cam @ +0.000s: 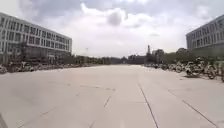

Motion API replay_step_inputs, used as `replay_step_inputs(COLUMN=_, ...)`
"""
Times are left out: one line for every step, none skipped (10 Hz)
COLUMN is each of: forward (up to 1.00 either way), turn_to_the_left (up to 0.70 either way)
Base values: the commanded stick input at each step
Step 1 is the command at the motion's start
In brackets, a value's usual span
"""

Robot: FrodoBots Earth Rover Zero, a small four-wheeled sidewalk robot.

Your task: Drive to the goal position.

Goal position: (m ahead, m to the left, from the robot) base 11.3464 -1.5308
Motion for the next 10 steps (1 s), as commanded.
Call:
replay_step_inputs(forward=1.00, turn_to_the_left=0.02)
replay_step_inputs(forward=1.00, turn_to_the_left=0.02)
replay_step_inputs(forward=1.00, turn_to_the_left=0.01)
replay_step_inputs(forward=1.00, turn_to_the_left=0.01)
replay_step_inputs(forward=1.00, turn_to_the_left=0.02)
replay_step_inputs(forward=1.00, turn_to_the_left=0.02)
replay_step_inputs(forward=1.00, turn_to_the_left=0.02)
replay_step_inputs(forward=1.00, turn_to_the_left=0.02)
replay_step_inputs(forward=1.00, turn_to_the_left=0.02)
replay_step_inputs(forward=1.00, turn_to_the_left=0.02)
